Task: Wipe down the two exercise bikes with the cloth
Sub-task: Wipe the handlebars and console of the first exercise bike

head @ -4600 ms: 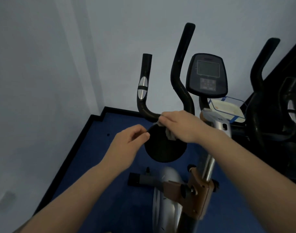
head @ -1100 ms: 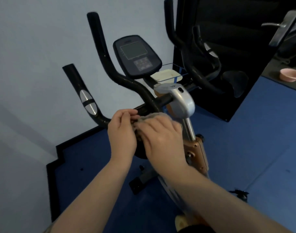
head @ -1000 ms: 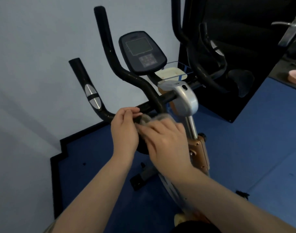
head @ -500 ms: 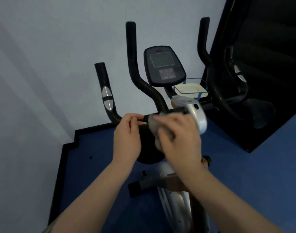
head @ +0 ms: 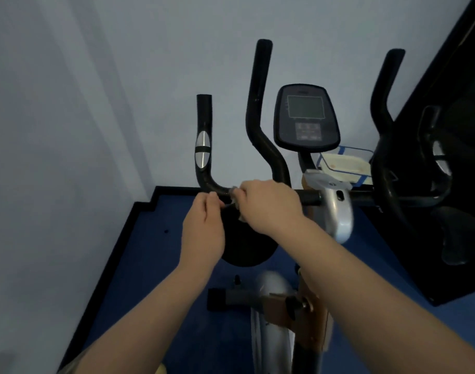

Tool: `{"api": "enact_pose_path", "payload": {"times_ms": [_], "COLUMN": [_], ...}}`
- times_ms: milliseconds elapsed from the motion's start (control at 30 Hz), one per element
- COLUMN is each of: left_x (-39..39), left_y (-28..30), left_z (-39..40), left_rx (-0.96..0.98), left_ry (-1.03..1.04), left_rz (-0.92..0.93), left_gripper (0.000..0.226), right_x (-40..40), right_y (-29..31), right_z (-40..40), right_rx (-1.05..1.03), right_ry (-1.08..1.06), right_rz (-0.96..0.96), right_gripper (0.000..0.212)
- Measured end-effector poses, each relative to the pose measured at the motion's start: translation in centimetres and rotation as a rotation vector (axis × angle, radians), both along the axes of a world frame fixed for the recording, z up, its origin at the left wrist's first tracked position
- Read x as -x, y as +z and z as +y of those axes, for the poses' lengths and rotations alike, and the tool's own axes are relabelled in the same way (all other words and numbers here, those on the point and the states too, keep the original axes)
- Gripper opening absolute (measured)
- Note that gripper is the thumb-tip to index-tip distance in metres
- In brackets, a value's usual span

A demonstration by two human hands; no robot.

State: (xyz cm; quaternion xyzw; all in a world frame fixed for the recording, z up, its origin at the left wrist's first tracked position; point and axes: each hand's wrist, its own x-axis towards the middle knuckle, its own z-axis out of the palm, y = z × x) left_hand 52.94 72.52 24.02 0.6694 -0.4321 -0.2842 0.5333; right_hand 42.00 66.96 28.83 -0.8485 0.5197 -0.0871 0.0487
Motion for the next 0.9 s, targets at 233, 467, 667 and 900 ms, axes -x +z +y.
{"api": "enact_pose_path", "payload": {"times_ms": [233, 467, 667, 900], "left_x": [-2.1, -4.2, -3.9, -5.3], "left_y": [-0.6, -0.1, 0.4, 1.1], "left_z": [3.5, 4.0, 2.8, 1.1], "left_rx": [0.034, -0.094, -0.096, 0.030], "left_ry": [-0.220, -0.369, -0.418, -0.412], "left_rz": [-0.259, -0.200, -0.174, -0.061], "left_gripper": [0.018, 0.028, 0.021, 0.006], "right_x": [0.3, 1.2, -2.1, 0.5], "right_y": [0.9, 1.2, 0.6, -2.6], "right_z": [-1.5, -1.0, -0.3, 4.2], "right_rx": [-0.070, -0.306, -0.020, 0.099], "right_ry": [0.253, 0.259, 0.156, -0.356], "right_rz": [0.234, -0.088, 0.287, -0.197], "right_gripper": [0.023, 0.033, 0.029, 0.039]}}
